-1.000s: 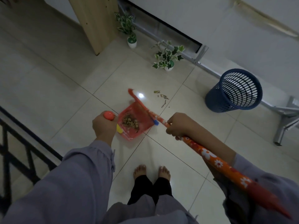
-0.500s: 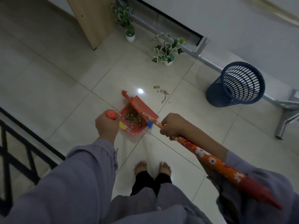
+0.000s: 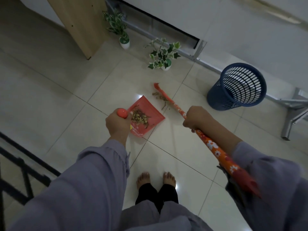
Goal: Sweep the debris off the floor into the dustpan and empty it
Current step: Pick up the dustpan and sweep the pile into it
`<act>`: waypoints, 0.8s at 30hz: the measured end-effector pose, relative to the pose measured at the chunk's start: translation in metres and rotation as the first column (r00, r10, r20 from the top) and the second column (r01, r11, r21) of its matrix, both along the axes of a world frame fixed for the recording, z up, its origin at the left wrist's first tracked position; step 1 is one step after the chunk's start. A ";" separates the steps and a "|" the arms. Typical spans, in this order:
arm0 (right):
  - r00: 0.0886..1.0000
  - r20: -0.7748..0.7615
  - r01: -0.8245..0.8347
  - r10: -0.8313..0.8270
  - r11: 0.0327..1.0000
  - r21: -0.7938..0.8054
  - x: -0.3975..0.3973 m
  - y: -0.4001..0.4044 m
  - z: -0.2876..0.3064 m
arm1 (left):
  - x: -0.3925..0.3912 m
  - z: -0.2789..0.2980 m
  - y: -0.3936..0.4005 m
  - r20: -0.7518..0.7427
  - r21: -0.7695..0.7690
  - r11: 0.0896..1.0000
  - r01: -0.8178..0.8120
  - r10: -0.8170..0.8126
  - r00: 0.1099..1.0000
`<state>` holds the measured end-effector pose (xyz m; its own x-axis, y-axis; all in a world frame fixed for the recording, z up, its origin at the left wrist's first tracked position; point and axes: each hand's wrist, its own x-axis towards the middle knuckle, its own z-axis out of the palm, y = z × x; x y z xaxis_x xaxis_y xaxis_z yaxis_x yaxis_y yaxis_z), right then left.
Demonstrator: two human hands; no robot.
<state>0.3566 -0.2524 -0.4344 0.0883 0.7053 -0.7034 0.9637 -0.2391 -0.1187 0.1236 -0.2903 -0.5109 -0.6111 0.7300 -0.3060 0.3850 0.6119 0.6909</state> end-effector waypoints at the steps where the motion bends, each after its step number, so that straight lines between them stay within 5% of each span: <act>1: 0.999 0.008 -0.038 0.038 0.999 -0.003 -0.002 -0.003 -0.005 | 0.005 -0.004 0.002 0.000 -0.009 1.000 0.006 -0.006 1.000; 6: 0.985 -0.078 -0.162 0.155 0.982 -0.098 -0.012 -0.024 -0.012 | 0.014 -0.013 0.007 0.009 -0.039 0.999 0.001 -0.001 1.000; 10: 0.988 -0.149 -0.070 0.043 0.981 -0.181 0.001 -0.019 -0.003 | 0.022 -0.011 0.012 0.014 -0.036 0.999 -0.011 0.012 1.000; 19: 0.991 -0.013 -0.136 0.136 0.991 -0.018 0.020 0.009 -0.004 | 0.035 -0.012 0.013 0.009 -0.036 0.999 0.006 -0.005 1.000; 24: 0.971 -0.055 -0.236 0.232 0.967 -0.094 0.006 -0.009 -0.013 | 0.036 -0.015 0.014 0.021 -0.035 0.999 -0.030 0.031 0.999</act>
<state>0.3622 -0.2611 -0.4471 -0.1028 0.6291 -0.7705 0.9887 -0.0201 -0.1483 0.1595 -0.2759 -0.5260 -0.6256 0.6998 -0.3447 0.3509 0.6471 0.6769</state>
